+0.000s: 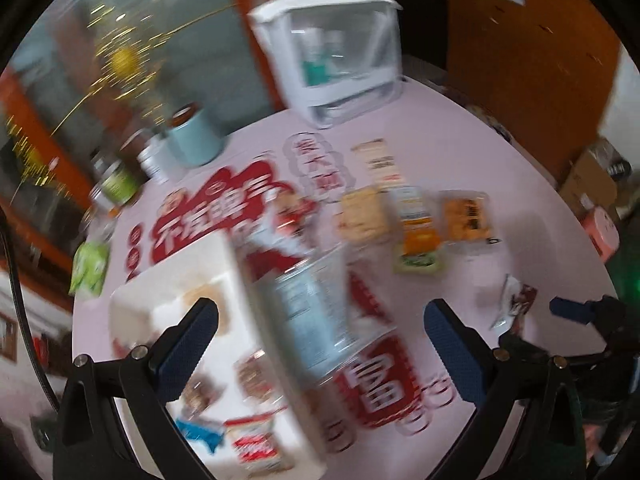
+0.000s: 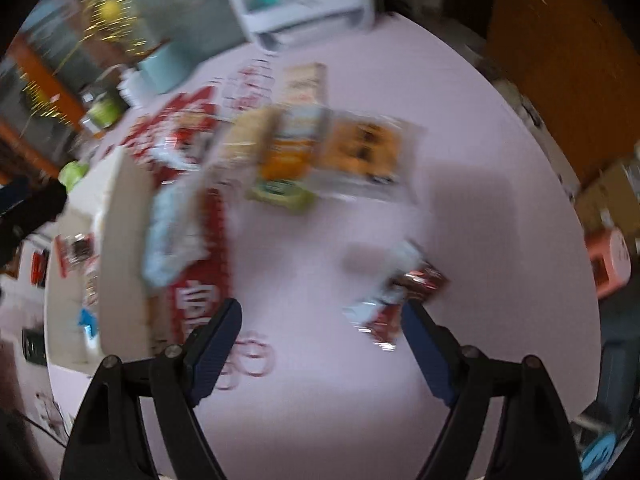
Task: Organize snacks
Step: 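Withdraw both tools from the tray toward the remaining snacks, then grasp the clear orange-cake bag with the left tool while the right tool grasps the brown chocolate bar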
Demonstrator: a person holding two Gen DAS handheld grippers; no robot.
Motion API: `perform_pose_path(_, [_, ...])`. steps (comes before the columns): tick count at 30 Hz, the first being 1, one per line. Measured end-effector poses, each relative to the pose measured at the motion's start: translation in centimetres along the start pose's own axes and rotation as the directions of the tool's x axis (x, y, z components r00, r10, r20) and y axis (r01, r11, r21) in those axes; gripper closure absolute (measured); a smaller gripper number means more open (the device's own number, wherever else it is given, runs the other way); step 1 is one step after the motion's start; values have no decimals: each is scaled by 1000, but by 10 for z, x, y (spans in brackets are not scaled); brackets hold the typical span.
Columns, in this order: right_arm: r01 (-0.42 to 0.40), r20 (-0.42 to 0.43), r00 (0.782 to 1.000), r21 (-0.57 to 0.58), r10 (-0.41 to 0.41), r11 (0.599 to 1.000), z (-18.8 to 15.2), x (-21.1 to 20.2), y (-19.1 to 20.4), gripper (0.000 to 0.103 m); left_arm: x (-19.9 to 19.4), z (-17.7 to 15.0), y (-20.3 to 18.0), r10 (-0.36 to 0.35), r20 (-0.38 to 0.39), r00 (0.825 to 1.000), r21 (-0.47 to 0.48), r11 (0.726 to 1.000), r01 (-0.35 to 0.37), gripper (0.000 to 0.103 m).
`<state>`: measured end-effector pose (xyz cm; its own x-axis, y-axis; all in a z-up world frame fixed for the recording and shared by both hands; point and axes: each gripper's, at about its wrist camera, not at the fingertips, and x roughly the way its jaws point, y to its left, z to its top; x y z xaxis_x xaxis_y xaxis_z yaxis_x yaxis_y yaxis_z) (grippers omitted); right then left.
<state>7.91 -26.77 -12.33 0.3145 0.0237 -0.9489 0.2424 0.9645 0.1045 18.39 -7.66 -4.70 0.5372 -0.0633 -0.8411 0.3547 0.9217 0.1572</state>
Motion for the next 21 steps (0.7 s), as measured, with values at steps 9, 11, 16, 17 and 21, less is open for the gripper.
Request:
perform_pose_path(9, [-21,-43,999,185,30,982,-2,39,-64,21,70,54,-97,-49,-91,995,177,982,65,1])
perform_pose_path(11, [-25,-52,998,219,38,975,-4,49,-69,21,89,61,-112,-67,-132,989,198,976,93,1])
perform_pose_path(16, [-12,-73,997,205,28,979,-9,69,-60,20,129,75,-141,-120,-222,968,208,964,167,1])
perform_pose_path(17, [3,-50,999,184,6,983,-9,68,-57,20,137,78,-145,-119,-234,965,208,963,169,1])
perform_pose_path(21, [82,-17,997,91,-81,992,-11,73,-44,27,159,87,-162,-113,-266,957,216,961,174,1])
